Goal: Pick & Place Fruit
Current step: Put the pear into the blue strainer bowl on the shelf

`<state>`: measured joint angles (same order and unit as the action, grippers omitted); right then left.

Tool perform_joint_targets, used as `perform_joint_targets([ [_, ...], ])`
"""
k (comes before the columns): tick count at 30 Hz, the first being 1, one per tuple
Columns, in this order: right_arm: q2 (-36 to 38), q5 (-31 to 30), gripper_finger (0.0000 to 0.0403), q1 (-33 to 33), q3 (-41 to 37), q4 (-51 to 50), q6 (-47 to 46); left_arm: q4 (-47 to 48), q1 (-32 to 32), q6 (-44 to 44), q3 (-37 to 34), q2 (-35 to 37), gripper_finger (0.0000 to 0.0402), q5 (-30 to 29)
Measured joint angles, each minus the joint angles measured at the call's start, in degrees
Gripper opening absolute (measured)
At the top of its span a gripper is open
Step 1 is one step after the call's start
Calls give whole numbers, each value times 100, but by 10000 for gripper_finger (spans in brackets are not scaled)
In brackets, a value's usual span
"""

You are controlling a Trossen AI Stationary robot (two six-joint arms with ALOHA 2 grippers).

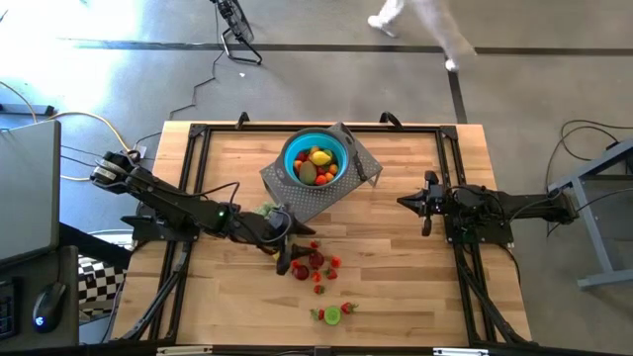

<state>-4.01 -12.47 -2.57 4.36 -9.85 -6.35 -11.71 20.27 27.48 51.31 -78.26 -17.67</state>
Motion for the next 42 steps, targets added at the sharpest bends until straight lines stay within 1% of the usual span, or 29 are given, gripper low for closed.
perform_joint_targets([
  [5, 0, 55, 2, 0, -2, -13, 7, 32, 95, 620, 15, 0, 236, 11],
  [10, -2, 59, 2, -1, -2, -15, 9, 35, 458, 891, 214, -47, 211, 7],
  [13, -2, 59, 2, 0, -4, -15, 9, 15, 714, 914, 463, -177, 196, -284],
  [17, -2, 59, 2, 0, -4, -13, 9, 388, 994, 919, 953, -379, 172, -864],
  [20, -2, 59, 2, 0, -4, -9, 1, 1214, 1100, 1253, 1441, -566, 154, -1212],
  [25, -2, 59, 2, 0, -9, 24, -2, 3207, 1091, 2522, 2416, -1054, 127, -1444],
  [27, -2, 63, 2, 0, -9, 20, -4, 3939, 1088, 3154, 2806, -1305, 118, -1447],
  [30, -2, 84, 2, -1, -9, 17, -4, 4906, 1088, 3784, 3244, -1669, 105, -1354],
  [34, -4, 85, 2, 0, -9, 2, -4, 5556, 1181, 4511, 3527, -1974, 91, -1267],
  [36, -7, 96, 2, -1, -9, -9, -4, 5673, 1221, 4932, 3546, -2087, 84, -1303],
  [38, -7, 103, 2, 0, -9, -13, -4, 6068, 1331, 5553, 3531, -2199, 78, -1456],
  [42, -7, 105, 2, 0, -9, -11, 0, 6456, 1475, 6880, 3532, -2524, 64, -1798],
])
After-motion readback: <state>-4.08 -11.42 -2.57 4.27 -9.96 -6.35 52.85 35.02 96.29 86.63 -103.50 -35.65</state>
